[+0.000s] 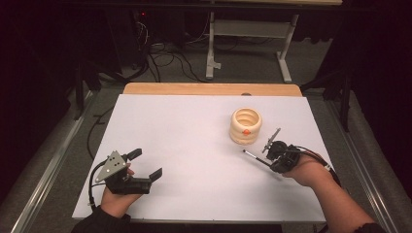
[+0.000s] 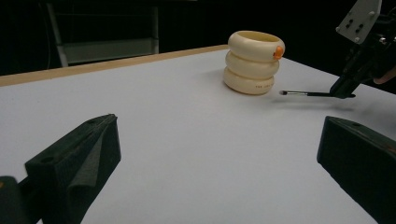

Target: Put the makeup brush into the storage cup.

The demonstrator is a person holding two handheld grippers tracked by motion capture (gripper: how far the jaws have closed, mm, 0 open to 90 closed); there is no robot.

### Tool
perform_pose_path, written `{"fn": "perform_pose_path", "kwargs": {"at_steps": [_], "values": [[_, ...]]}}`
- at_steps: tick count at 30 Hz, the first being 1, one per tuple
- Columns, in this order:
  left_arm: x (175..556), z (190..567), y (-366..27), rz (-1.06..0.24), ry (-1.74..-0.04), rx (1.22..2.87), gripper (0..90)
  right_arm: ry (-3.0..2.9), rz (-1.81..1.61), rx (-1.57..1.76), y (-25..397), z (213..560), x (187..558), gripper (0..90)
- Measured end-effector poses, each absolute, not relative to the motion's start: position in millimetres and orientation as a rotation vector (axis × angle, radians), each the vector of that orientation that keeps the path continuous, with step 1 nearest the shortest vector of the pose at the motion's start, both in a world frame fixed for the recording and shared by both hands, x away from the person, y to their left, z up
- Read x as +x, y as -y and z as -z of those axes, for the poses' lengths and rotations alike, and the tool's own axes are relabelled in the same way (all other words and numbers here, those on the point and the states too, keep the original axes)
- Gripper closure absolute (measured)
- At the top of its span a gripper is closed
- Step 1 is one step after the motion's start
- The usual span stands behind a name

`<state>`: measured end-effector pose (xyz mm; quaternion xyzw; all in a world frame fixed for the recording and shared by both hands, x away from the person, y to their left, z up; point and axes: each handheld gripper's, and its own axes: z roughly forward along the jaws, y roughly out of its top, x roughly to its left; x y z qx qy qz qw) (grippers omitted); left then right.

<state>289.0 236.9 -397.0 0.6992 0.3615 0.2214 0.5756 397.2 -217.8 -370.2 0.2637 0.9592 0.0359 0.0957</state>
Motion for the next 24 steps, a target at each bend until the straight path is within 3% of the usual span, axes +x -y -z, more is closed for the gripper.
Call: {"fn": "perform_pose_path", "kwargs": {"at_steps": [24], "values": [[290, 399, -236, -0.518, -0.852, 1.645, 0.1, -2.676, -0.525, 0.882, 227, 368, 383, 86.0]]}}
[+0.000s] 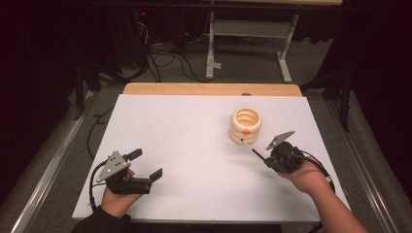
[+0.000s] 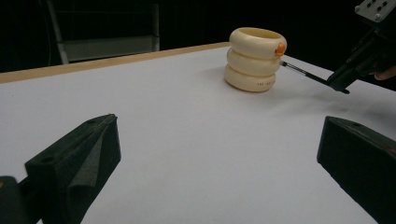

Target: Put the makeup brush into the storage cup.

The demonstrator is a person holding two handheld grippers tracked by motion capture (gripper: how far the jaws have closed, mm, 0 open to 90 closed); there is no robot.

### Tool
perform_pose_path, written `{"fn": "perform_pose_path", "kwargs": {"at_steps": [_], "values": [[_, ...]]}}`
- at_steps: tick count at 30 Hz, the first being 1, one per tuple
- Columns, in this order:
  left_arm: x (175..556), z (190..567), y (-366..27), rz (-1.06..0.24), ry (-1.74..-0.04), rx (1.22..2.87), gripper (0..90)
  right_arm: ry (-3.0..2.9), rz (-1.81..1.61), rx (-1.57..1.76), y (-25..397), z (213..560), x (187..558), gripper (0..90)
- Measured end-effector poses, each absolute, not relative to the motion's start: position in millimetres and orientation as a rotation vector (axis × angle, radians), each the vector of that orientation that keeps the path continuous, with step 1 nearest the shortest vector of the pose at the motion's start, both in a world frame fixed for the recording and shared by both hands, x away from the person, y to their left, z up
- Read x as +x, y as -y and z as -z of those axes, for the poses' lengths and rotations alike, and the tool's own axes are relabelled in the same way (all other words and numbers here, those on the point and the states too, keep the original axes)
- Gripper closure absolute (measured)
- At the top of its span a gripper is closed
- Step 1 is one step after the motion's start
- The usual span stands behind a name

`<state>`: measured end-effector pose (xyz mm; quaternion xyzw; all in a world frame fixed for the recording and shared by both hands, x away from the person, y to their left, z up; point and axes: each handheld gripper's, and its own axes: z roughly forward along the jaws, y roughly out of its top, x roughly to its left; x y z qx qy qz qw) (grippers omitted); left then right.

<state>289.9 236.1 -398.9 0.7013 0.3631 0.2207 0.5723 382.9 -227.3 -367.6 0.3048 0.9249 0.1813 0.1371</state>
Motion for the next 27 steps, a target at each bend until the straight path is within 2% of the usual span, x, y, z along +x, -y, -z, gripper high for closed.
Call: {"fn": "perform_pose_path", "kwargs": {"at_steps": [27], "values": [[291, 402, -235, -0.516, -0.867, 1.648, 0.1, -2.473, -0.976, 0.878, 231, 389, 369, 86.1]]}}
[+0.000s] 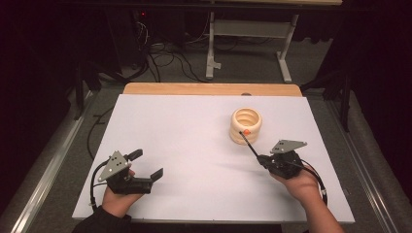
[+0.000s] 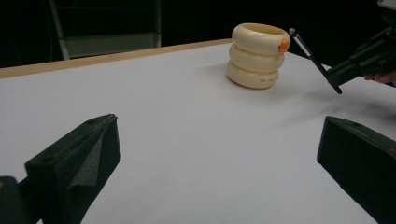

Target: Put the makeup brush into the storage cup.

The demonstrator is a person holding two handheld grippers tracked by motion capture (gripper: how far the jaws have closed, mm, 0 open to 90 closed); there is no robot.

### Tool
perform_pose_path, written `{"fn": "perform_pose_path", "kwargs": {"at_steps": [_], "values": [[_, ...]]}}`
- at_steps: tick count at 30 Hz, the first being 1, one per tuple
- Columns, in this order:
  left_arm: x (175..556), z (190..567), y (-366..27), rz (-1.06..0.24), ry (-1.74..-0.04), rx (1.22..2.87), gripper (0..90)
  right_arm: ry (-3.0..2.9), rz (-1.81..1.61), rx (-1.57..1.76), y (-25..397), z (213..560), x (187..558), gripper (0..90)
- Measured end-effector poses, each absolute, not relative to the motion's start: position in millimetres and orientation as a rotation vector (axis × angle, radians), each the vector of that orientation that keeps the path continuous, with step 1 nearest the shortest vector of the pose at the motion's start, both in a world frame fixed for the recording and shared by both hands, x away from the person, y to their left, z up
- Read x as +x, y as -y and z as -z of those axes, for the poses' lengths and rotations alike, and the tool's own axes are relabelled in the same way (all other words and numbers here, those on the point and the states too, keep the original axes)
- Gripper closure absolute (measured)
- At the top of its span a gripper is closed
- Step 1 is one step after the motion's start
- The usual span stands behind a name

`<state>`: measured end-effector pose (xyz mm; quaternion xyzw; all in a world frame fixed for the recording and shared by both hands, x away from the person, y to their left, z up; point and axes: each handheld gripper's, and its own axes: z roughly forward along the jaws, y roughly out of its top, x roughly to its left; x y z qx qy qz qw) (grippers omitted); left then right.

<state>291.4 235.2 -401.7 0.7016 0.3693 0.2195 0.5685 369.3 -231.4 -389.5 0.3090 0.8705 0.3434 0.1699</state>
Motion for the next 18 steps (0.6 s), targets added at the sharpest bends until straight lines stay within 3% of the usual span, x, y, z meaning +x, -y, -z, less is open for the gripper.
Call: {"fn": "perform_pose_path", "kwargs": {"at_steps": [18], "values": [[292, 403, -234, -0.514, -0.870, 1.652, 0.1, -2.394, -1.073, 0.896, 231, 404, 365, 86.0]]}}
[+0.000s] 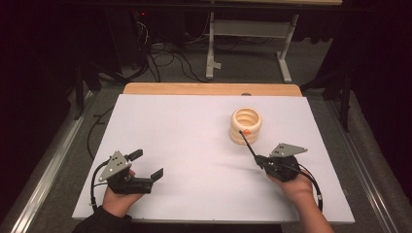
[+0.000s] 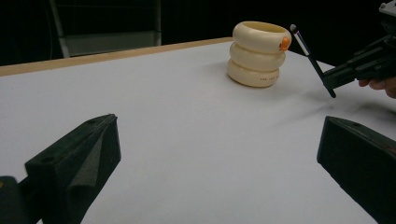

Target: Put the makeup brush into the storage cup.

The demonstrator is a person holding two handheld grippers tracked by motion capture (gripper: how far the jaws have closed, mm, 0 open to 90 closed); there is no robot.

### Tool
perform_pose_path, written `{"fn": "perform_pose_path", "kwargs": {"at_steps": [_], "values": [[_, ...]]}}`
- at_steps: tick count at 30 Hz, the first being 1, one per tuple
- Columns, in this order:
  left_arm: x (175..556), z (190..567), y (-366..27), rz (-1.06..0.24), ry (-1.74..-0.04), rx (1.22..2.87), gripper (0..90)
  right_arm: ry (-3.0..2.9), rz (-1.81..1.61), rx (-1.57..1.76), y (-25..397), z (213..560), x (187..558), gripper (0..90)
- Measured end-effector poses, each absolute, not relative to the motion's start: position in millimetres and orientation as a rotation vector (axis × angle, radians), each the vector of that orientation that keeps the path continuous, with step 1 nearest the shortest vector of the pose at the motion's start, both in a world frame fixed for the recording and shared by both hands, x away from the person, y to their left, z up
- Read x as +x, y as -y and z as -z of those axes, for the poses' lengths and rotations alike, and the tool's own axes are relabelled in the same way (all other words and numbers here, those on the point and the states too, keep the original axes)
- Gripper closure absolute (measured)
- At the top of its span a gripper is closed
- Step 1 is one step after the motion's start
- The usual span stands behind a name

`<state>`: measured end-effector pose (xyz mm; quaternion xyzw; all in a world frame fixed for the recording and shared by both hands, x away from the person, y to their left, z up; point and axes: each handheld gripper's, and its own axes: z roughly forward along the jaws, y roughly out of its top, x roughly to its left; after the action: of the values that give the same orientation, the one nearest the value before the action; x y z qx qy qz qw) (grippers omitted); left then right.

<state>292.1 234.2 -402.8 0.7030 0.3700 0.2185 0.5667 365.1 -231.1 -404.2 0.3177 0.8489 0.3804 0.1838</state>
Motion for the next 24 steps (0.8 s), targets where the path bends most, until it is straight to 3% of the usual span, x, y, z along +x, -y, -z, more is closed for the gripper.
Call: {"fn": "perform_pose_path", "kwargs": {"at_steps": [24], "values": [[293, 406, -228, -0.498, -0.862, 1.672, 0.1, -2.275, -1.188, 0.949, 238, 416, 359, 86.0]]}}
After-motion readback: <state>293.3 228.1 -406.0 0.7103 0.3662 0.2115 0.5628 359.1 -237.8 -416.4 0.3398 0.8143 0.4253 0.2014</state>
